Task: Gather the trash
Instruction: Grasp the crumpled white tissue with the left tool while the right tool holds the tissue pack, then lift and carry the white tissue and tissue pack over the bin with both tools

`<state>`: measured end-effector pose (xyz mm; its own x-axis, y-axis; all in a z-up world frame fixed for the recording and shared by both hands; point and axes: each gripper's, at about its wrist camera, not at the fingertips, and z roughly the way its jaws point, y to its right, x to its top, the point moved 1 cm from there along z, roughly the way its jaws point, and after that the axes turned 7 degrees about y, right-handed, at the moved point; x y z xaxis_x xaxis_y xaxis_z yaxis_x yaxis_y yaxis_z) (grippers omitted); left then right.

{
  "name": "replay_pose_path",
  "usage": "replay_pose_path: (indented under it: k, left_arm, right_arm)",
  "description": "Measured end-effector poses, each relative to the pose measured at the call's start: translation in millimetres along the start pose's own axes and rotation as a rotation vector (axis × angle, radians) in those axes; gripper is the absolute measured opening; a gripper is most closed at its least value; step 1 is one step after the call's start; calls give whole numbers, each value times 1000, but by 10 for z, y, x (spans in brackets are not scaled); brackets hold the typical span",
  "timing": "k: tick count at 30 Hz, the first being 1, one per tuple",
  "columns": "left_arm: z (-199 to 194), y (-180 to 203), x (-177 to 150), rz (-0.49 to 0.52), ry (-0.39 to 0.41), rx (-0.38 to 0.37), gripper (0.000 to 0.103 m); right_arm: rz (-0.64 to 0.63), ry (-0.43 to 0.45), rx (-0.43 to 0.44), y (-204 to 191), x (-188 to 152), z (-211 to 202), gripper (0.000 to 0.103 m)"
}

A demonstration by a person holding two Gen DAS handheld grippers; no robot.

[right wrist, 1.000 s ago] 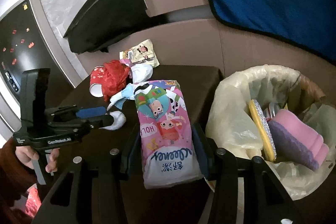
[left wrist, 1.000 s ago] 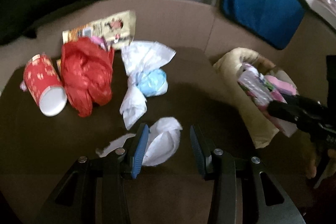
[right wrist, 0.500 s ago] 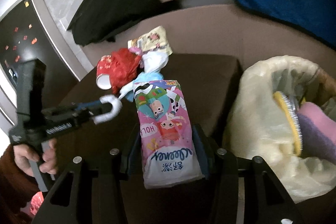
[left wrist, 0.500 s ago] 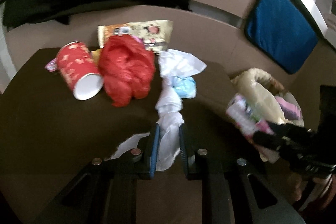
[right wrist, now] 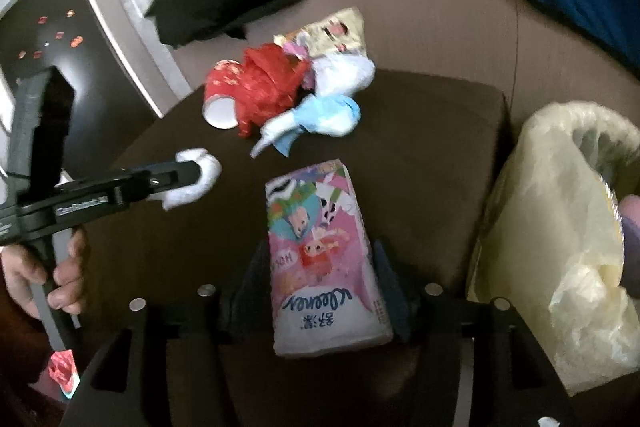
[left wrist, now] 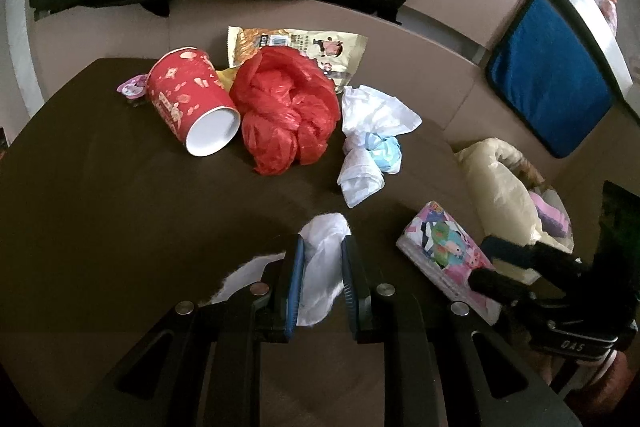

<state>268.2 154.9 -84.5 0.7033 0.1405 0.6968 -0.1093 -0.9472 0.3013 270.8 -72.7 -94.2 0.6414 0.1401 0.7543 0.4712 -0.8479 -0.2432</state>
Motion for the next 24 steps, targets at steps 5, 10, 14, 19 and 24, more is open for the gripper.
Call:
replay_pose_path:
  k: [5,10,14,19,24]
  left_arm:
    - [11,11,-26,3,-1,2,19]
    - [-51,47,-31,31,34,25,19]
    - [-110,55,-28,35,61,44,20]
    - [-235,92,-13,46,117,79,19]
    - [-532,356,166,104,241,90,20]
  right_arm:
    - [-113,-16,-48,-83,63,102,57]
    - [-198,-56,-68,-149,101,298,57]
    - [-214,-108,-92,-183,93,454,58]
    - [-211,-89,-88,-216,86,408,48]
    - [-190,47,-60,-244,342,-6,44]
